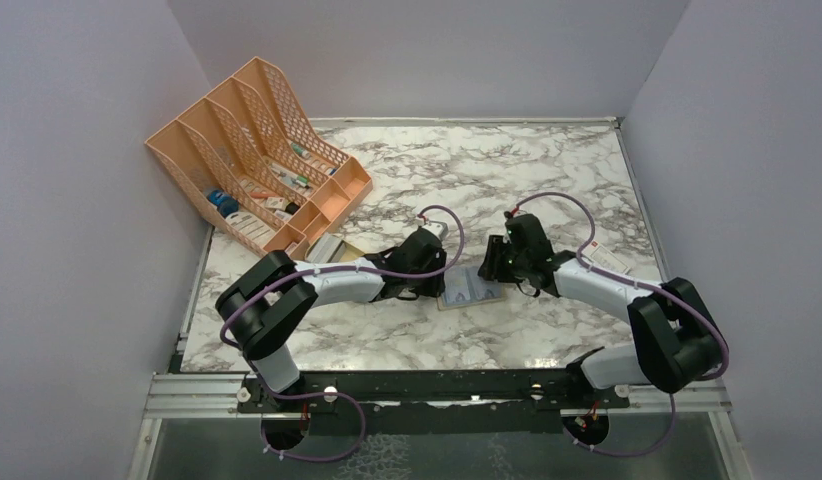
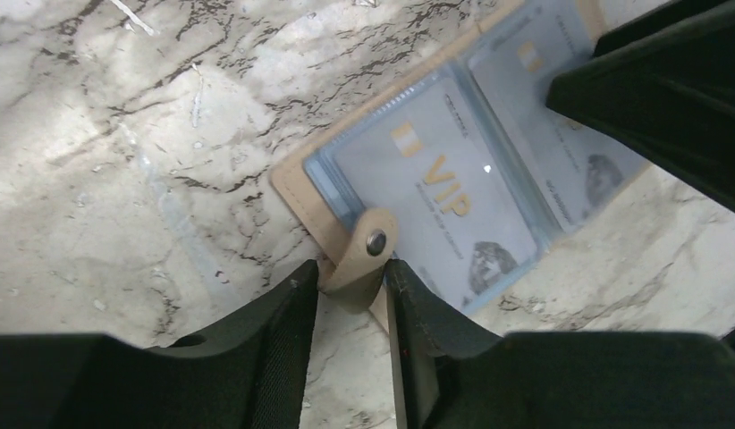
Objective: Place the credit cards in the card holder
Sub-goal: Insert the credit card into the card holder.
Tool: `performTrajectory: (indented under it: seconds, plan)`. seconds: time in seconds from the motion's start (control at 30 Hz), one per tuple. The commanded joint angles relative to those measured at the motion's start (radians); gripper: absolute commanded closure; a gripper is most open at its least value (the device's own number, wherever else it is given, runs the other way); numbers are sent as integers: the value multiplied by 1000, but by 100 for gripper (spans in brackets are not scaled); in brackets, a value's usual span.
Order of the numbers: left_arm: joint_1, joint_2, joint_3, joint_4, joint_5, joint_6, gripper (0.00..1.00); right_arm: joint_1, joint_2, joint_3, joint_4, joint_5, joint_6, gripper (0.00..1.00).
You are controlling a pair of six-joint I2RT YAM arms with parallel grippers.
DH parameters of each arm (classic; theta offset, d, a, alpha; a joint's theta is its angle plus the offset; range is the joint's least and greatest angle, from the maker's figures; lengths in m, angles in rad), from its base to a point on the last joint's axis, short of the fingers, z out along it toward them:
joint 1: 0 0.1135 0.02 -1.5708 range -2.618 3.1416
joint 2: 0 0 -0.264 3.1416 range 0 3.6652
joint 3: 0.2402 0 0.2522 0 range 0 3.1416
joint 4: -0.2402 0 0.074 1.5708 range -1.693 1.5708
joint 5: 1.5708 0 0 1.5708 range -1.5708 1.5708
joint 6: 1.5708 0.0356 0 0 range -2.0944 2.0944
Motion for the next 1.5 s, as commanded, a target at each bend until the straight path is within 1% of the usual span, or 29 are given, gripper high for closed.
performTrajectory:
  seconds: [0.0,0.1,0.17,0.2,0.3,0.4,0.5,0.57,0.6,0.7,0.77,0.83,0.9,0.97,1.1,1.2,1.33,1.47]
  plan:
    - [2,-39,4,-34,-47,42,73,3,-63,-86,-37,-28,54,57]
    - [2,-67,-6,-27,-20,62,88,3,-123,-129,-77,-43,85,57]
    - [3,-90,-19,-24,-11,61,97,3,-174,-140,-120,-42,92,57]
    - [3,-106,-28,-22,-12,61,99,3,-202,-138,-147,-37,98,57]
    - [4,-139,-50,-24,-42,53,100,3,-283,-119,-214,-43,108,57]
    - [12,-168,-66,-18,-55,43,86,4,-343,-86,-245,-81,130,57]
    - [21,-192,-101,33,-13,23,74,9,-364,-76,-201,-147,151,57]
    - [32,-204,-104,26,-8,-1,66,13,-359,-76,-165,-184,161,59]
    - [36,-210,-100,14,-9,-10,65,18,-354,-75,-151,-194,169,60]
    - [56,-235,-76,-58,-23,-44,64,34,-343,-89,-102,-208,197,63]
    - [59,-266,-61,-66,-2,-55,64,42,-330,-104,-57,-235,216,64]
    - [49,-312,-77,16,86,-39,64,48,-309,-117,-20,-256,235,65]
    - [38,-341,-101,106,165,-38,60,55,-293,-121,-7,-248,243,65]
    - [34,-331,-102,144,236,-43,60,57,-286,-128,-4,-223,244,65]
    - [23,-225,-54,149,343,-24,60,57,-297,-139,4,-165,238,65]
    - [17,-158,-39,172,334,-27,60,57,-307,-152,-5,-122,237,65]
    - [17,-100,-23,172,302,-26,61,57,-318,-180,10,-134,226,66]
    - [16,-96,-56,177,173,2,64,57,-313,-187,70,-205,223,68]
